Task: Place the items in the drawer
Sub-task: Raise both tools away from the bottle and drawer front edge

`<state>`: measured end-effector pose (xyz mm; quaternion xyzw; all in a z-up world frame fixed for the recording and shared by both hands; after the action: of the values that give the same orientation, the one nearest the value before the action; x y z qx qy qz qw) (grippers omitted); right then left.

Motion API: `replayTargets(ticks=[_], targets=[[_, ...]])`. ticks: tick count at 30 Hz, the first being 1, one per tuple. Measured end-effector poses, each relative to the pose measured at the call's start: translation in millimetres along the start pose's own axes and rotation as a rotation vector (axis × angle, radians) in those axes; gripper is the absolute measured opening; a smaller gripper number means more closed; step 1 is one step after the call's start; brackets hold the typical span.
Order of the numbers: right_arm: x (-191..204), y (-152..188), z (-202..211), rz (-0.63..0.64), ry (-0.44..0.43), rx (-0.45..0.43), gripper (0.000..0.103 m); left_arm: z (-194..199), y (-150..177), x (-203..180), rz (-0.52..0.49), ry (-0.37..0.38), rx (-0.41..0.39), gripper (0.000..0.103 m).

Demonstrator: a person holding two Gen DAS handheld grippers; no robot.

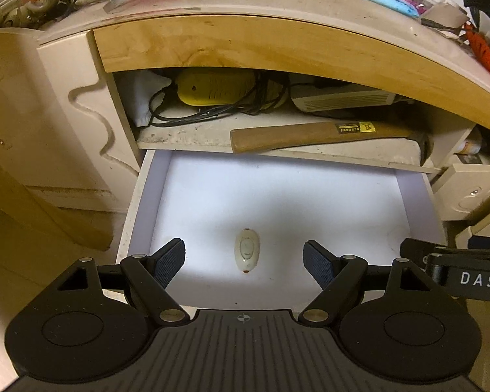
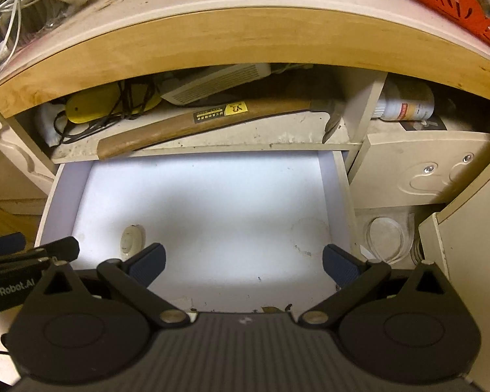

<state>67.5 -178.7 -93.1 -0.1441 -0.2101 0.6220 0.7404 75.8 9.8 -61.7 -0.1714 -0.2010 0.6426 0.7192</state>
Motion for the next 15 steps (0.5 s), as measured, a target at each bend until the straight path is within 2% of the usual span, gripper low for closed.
replayTargets(ticks=[8, 15], targets=[[0, 8, -2, 0.011, -0.003, 0.027, 0.102, -13, 7, -2, 0.021, 0.047, 0.088, 0.08], [-2, 22, -17, 0.011, 0.007, 0.117, 0.102, -30, 22, -1, 0.057, 0.049, 0.186, 0.08]])
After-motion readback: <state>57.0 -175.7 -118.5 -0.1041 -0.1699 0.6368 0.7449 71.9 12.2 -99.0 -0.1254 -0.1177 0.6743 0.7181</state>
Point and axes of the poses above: each gripper's, at about its wrist camera, not at the fingertips, and z roughly against the way its jaws point, x to its left, y to its underside, the point moved 3 cm from there along -z, roughly the way its jaws point, and after that the axes turned 12 degrees about -z, right-handed, at the moved point
